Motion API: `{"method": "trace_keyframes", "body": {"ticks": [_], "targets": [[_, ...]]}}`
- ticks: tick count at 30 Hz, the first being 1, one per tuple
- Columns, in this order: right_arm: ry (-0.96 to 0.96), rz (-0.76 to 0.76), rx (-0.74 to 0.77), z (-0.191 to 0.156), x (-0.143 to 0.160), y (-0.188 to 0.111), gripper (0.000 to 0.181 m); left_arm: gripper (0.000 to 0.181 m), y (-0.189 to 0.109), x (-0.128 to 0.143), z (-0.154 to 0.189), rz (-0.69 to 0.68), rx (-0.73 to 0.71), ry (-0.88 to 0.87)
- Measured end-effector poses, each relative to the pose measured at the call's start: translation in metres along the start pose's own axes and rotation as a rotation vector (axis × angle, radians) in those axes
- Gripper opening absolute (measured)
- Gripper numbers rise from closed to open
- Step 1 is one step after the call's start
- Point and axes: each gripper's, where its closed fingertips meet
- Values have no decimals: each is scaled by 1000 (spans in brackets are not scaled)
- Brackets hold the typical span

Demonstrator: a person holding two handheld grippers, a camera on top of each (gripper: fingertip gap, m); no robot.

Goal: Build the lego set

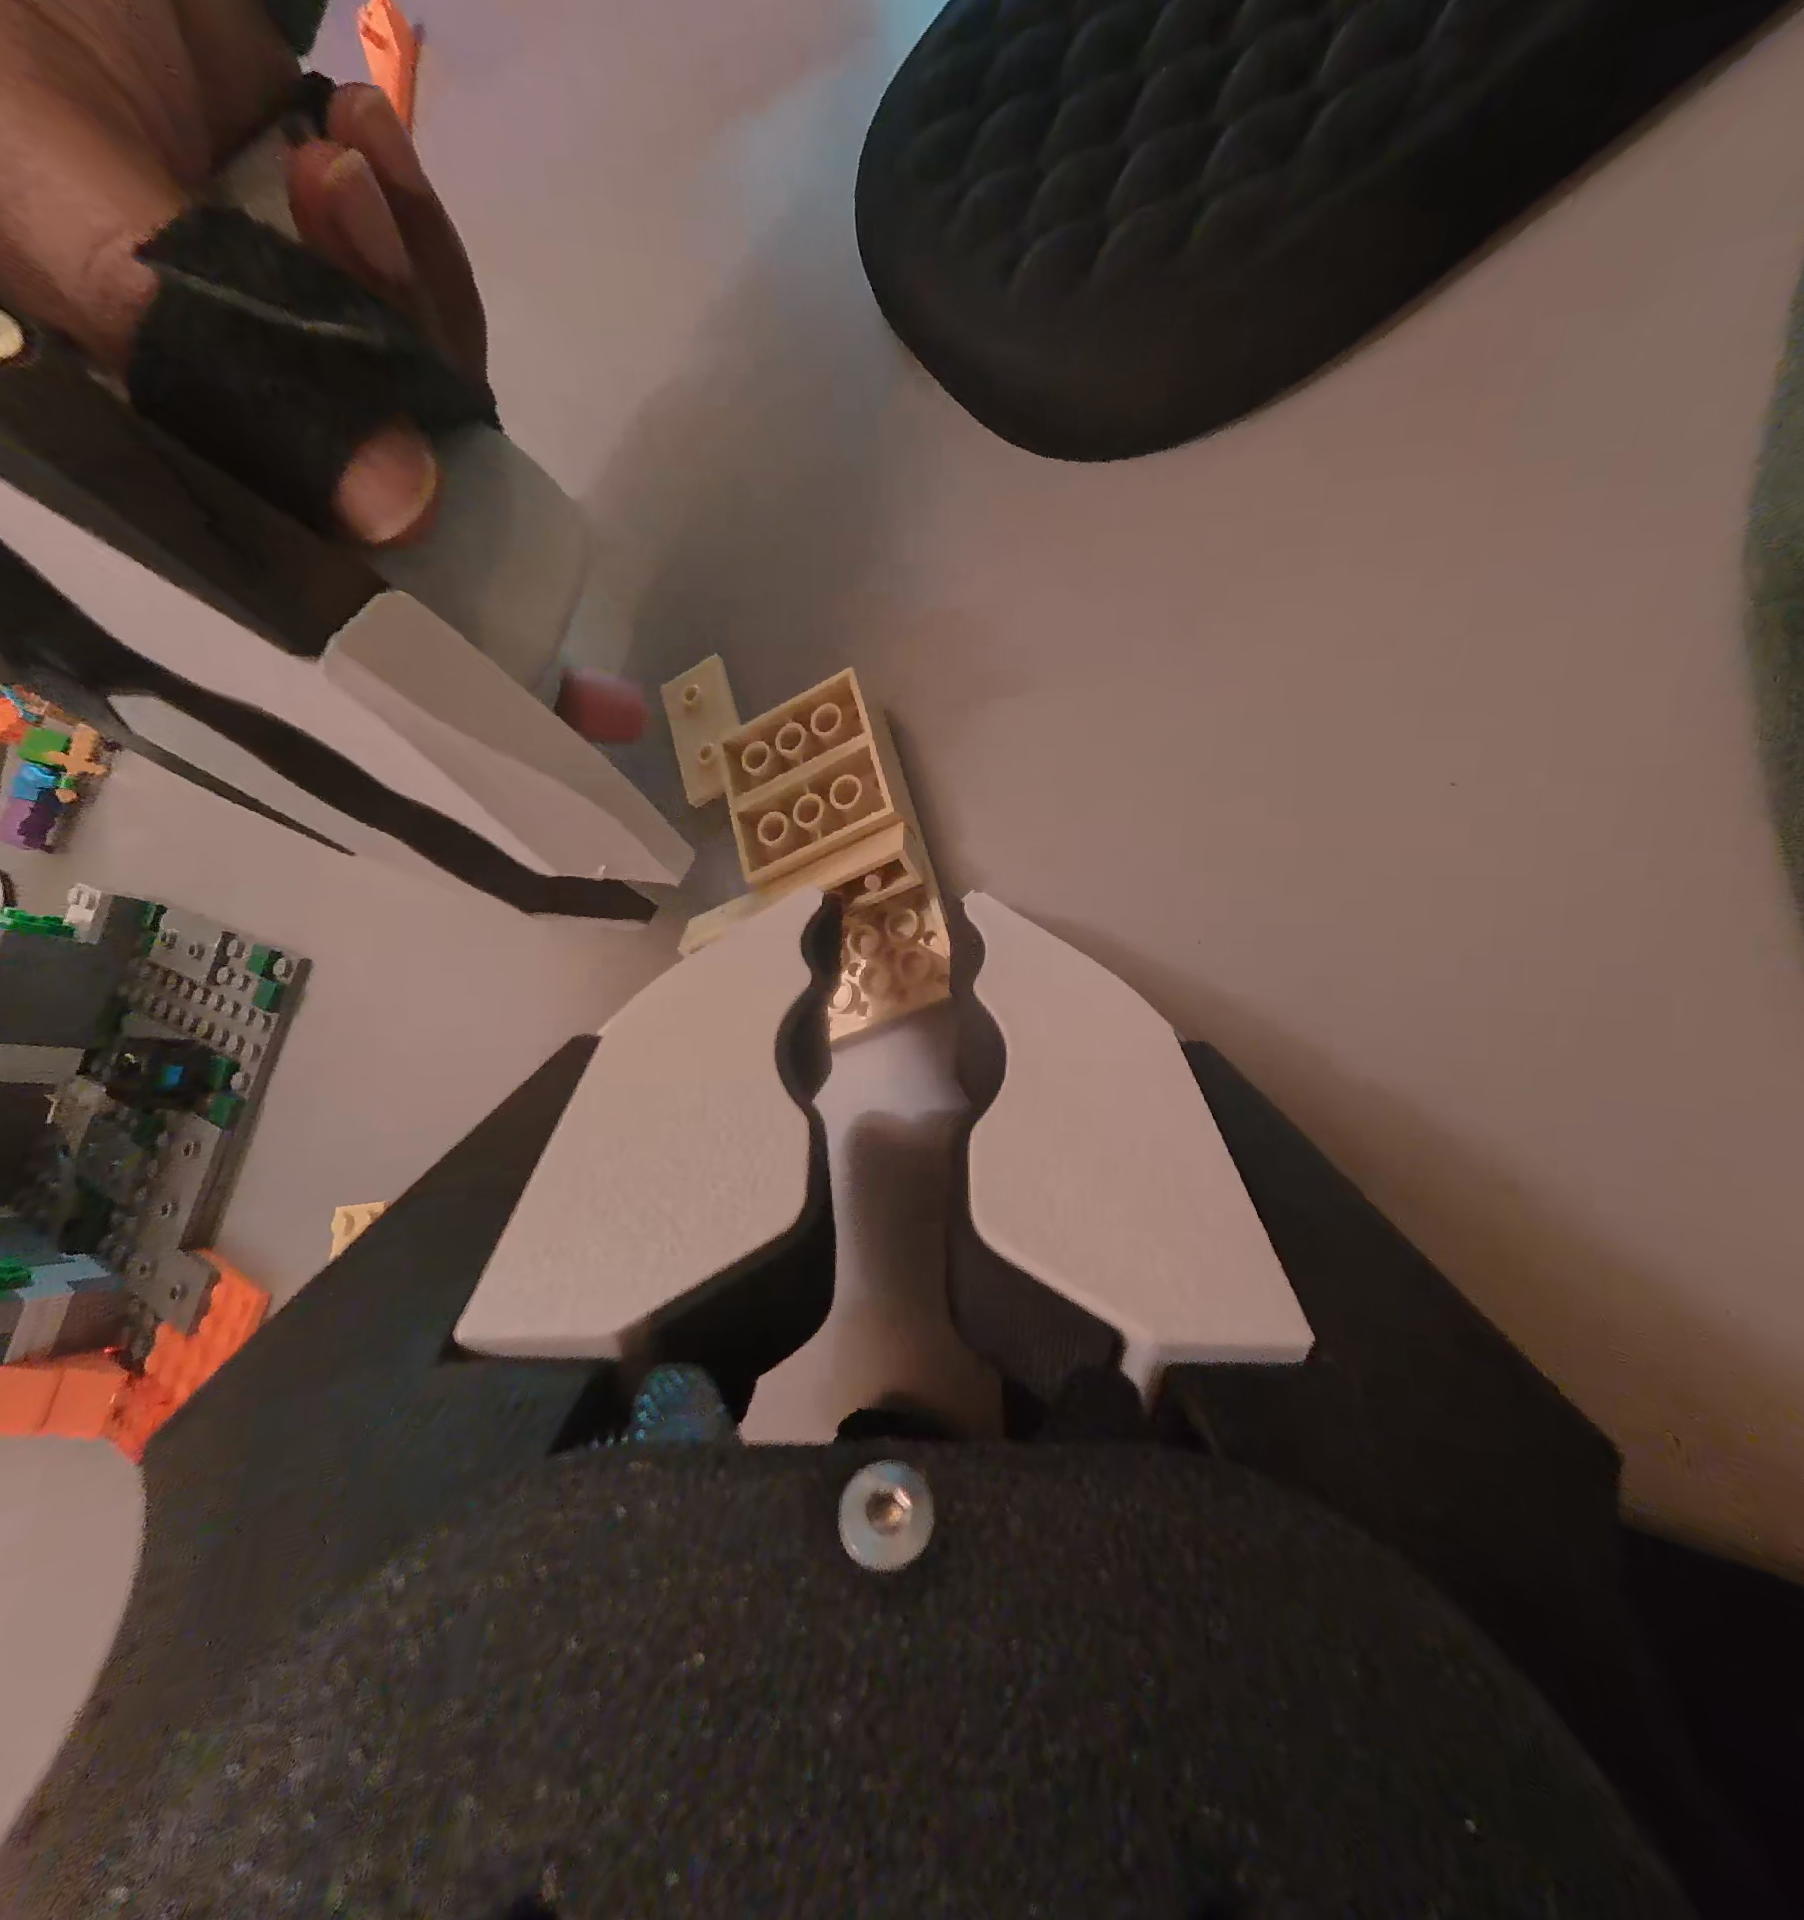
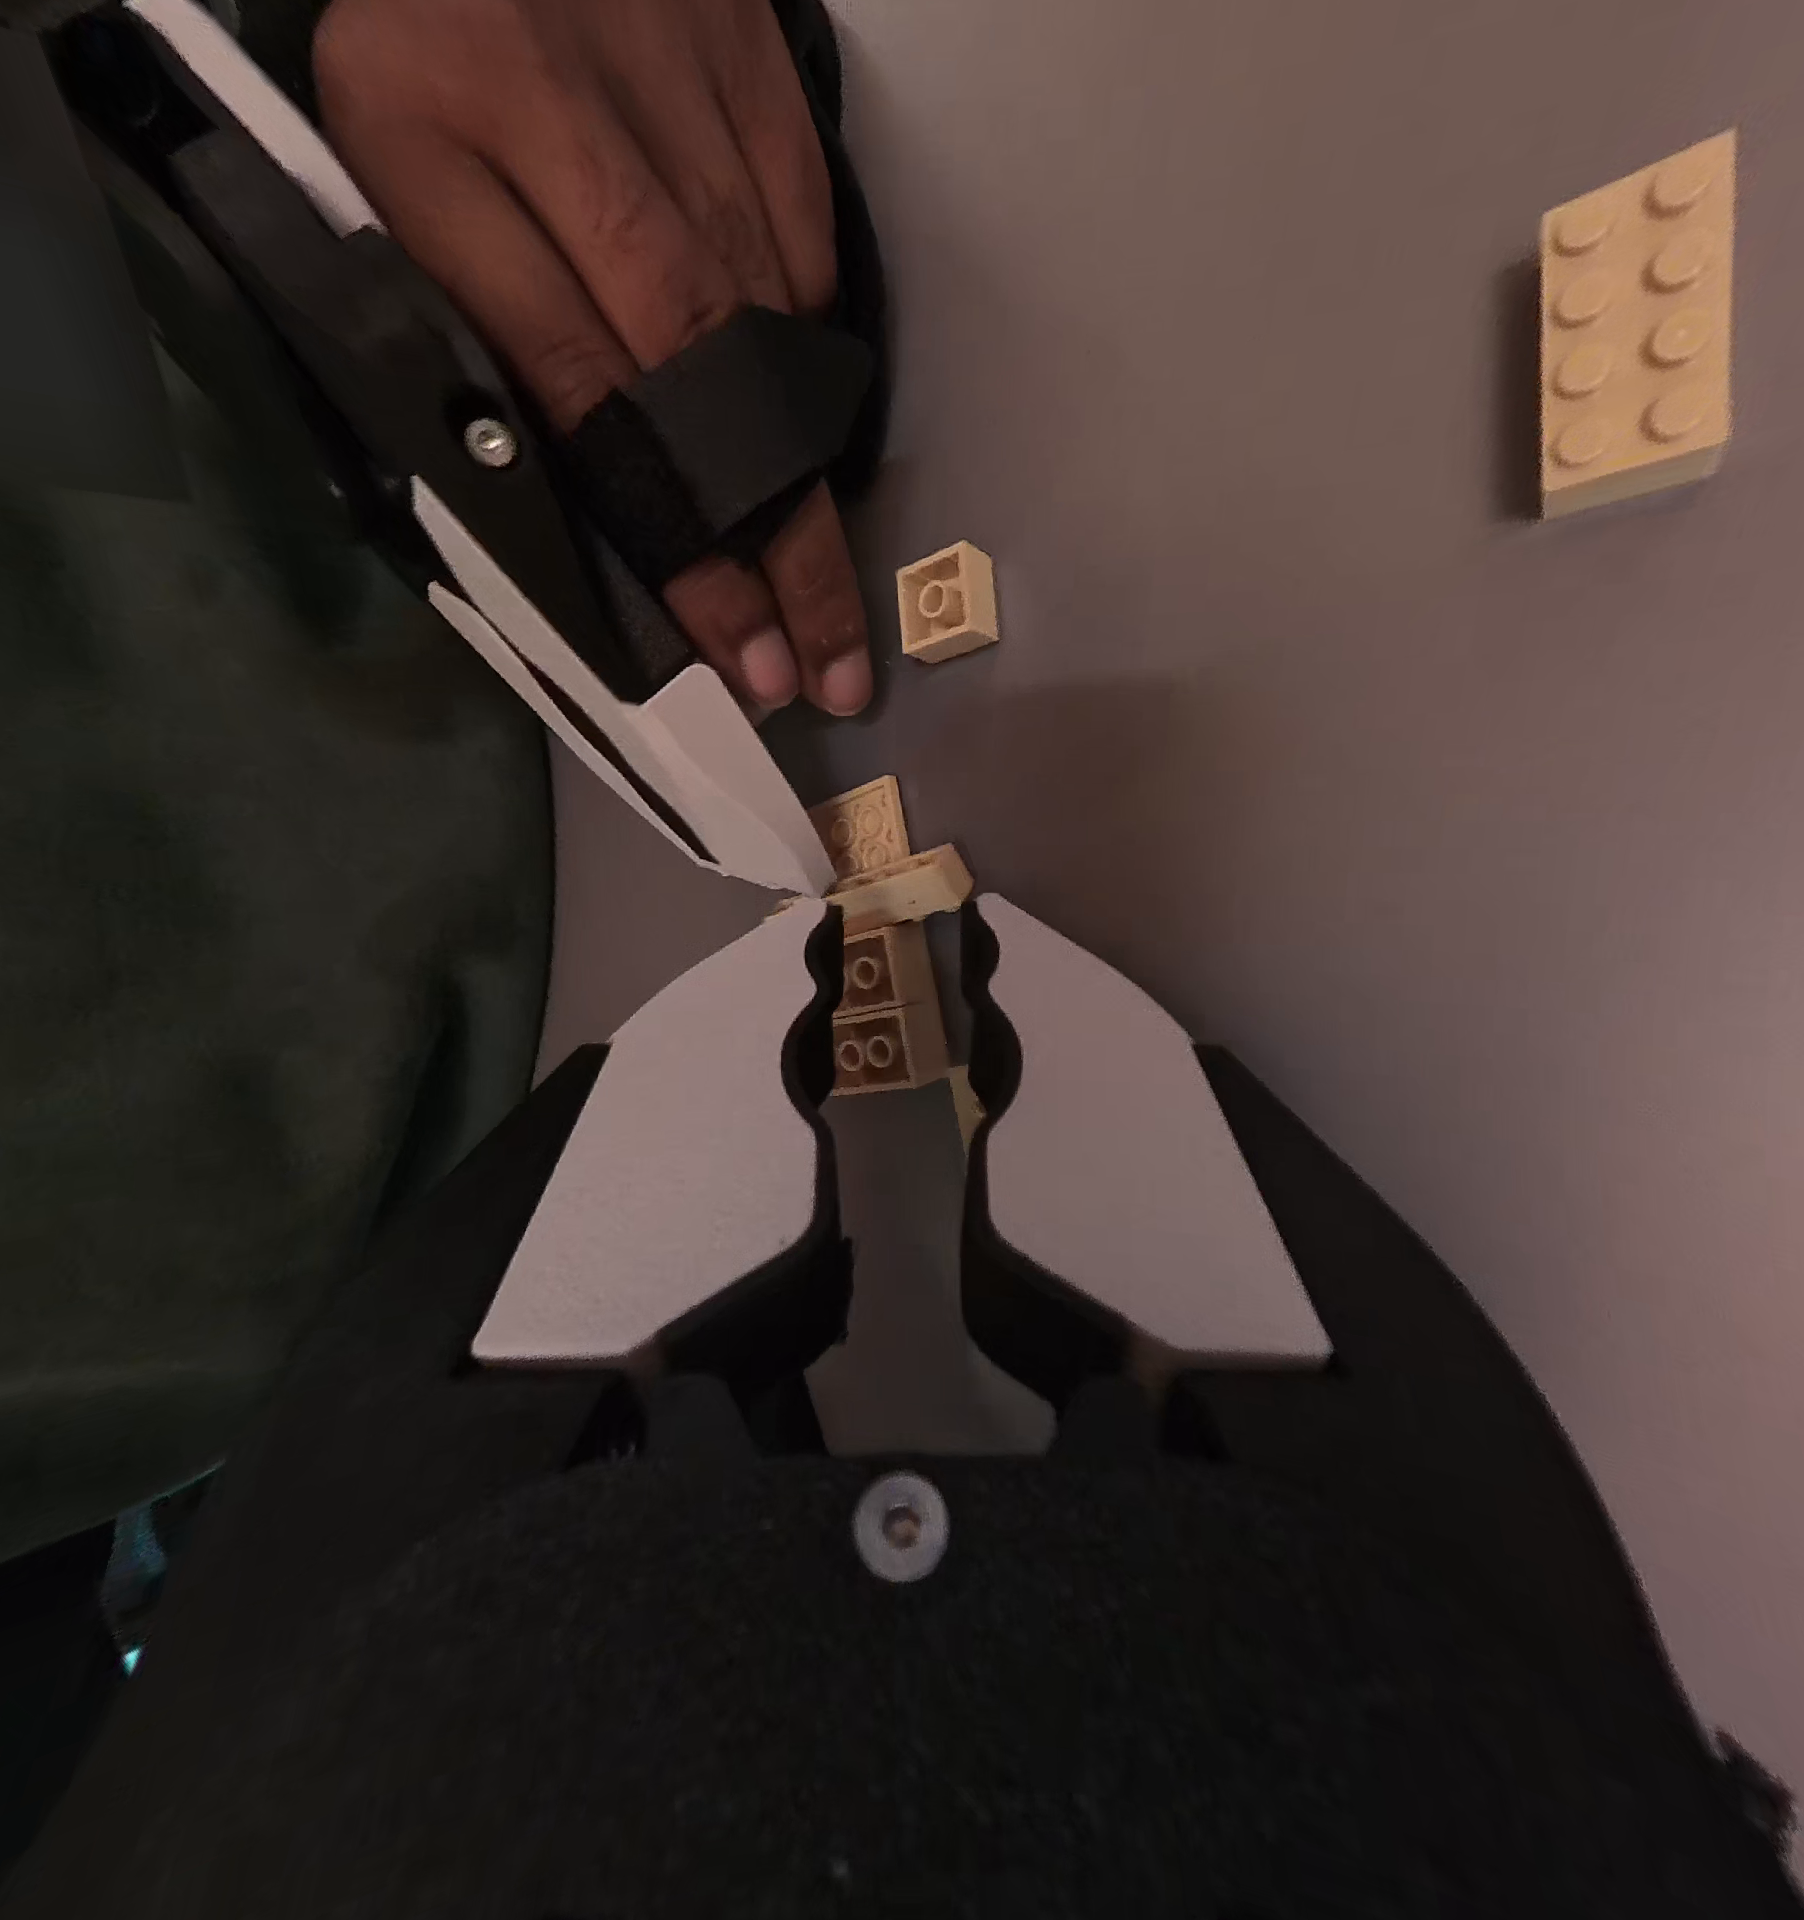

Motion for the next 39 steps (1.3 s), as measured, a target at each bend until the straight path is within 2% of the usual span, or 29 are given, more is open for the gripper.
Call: {"method": "trace_keyframes", "body": {"ticks": [2,6,10,14,18,28,32,39], "targets": [[-36,0,59,-3,-1,0,21,19,-1,-1,0,7,1,-6],[-150,-4,269,-6,-2,3,23,20,0,-1,-1,8,1,-7],[-218,20,470,4,-3,1,25,20,0,-2,0,9,4,-5],[-108,64,427,8,-4,2,27,20,2,-3,0,9,-1,1],[-49,36,388,8,-4,5,27,20,2,-8,-3,18,-8,0],[-71,0,431,14,8,2,21,22,5,-13,-6,32,-7,-5],[-75,-2,426,12,11,1,21,21,-3,-14,-13,46,-23,-22],[-90,-3,415,9,12,1,21,14,-10,-4,-10,-2,30,-45]]}}
Point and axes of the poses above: each gripper's, where its closed fingertips meet, y out along the fingers, x out of its underside, z = x × y across the jaws, and after that the axes turned 14 degrees about -y, right-handed
